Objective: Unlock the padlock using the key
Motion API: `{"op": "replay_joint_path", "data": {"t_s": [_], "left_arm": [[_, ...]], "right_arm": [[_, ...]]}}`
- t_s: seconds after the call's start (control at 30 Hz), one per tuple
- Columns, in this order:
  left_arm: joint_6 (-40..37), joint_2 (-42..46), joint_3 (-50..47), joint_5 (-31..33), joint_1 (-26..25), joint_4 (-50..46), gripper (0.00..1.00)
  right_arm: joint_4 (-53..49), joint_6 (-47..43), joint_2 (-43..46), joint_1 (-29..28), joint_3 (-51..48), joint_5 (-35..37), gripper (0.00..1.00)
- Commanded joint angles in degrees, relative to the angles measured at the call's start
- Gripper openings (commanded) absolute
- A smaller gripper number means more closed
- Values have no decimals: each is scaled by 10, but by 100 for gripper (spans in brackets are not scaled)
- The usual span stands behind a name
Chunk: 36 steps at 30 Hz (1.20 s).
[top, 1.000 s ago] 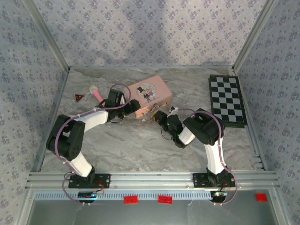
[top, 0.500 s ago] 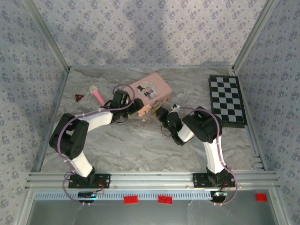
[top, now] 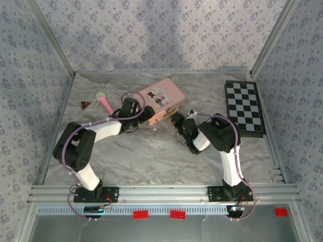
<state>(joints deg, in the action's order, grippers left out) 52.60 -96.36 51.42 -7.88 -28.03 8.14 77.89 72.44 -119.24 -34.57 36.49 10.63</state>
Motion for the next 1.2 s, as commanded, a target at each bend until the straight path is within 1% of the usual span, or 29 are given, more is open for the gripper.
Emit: {"op": "replay_joint_path", "data": {"t_s": [0.0,0.27,0.43,0.63,0.83,1.07,1.17], "left_arm": [[-7,6,-20,20,10,-30,82],[-13,18,-25,15,16,-28,83],[-35,60,-42,16,24,-29,84],[-97,155,-94,18,47,-67,87],[-144,282,-177,25,77,-78,91],[-197,407,-234,33,105,-93,94],[-214,451,-246,43,112,-107,94]], "right_arm": [[19,-10,21,9,-13,11,0],[9,-29,40,20,-32,0,0],[-36,-72,88,16,-56,-22,0],[-141,-131,171,3,-89,-66,0],[-203,-173,221,-17,-119,-106,0],[-392,-271,317,-69,-95,-99,0],[-447,-287,342,-84,-86,-101,0]]}}
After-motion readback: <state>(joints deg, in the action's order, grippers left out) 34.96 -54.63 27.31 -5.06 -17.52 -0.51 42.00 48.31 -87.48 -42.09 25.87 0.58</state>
